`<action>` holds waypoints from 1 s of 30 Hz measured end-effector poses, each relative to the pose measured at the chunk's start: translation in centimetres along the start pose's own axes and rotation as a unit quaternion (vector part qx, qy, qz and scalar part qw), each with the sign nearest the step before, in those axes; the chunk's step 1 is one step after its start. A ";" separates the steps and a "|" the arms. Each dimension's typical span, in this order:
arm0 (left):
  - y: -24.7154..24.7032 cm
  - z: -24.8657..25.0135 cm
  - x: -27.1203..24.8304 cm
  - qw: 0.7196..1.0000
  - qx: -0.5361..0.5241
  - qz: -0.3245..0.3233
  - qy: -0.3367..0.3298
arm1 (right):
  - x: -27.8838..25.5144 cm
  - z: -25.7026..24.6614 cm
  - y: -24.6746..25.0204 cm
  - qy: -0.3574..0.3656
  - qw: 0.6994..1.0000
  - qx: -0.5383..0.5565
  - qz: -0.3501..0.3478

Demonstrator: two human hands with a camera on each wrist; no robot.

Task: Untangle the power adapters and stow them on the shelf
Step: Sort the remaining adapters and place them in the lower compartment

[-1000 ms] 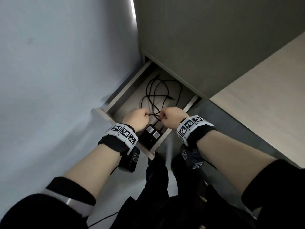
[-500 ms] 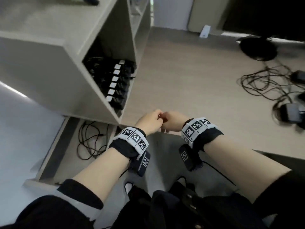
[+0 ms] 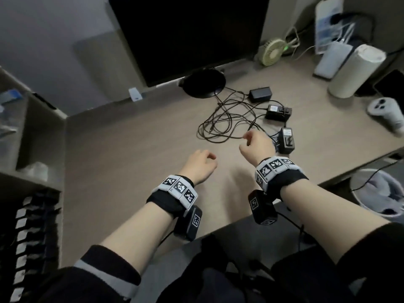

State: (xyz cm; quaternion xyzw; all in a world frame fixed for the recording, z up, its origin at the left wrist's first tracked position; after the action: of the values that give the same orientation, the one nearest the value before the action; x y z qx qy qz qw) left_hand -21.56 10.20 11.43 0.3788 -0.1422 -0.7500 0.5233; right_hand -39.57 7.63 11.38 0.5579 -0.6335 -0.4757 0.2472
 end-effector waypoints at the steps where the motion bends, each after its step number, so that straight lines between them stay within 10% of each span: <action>1: 0.1 0.7 1.5 1.000 0.001 -0.003 -0.013 | 0.9 1.0 0.6 -0.023 0.999 -0.017 0.037; 9: -2.5 5.0 11.3 0.998 0.023 -0.028 -0.051 | 5.6 8.4 1.2 -0.181 0.982 -0.056 -0.005; 30: -3.7 10.9 26.3 0.990 0.140 0.014 -0.007 | 18.0 8.7 3.3 0.036 0.944 -0.254 -0.207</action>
State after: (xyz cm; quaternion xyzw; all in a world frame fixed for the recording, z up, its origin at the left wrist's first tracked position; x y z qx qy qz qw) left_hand -36.23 -13.77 5.47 0.4410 -0.2544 -0.7178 0.4750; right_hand -53.09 -6.75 6.69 0.6120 -0.3528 -0.6415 0.2991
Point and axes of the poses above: each hand's wrist, its own x-axis towards the middle knuckle, its own y-axis out of the back of the hand, z = x × y, the point moved 5 cm from there along x, towards the middle knuckle, and after that the axes turned 10 degrees about -x, right-handed, at the moved point
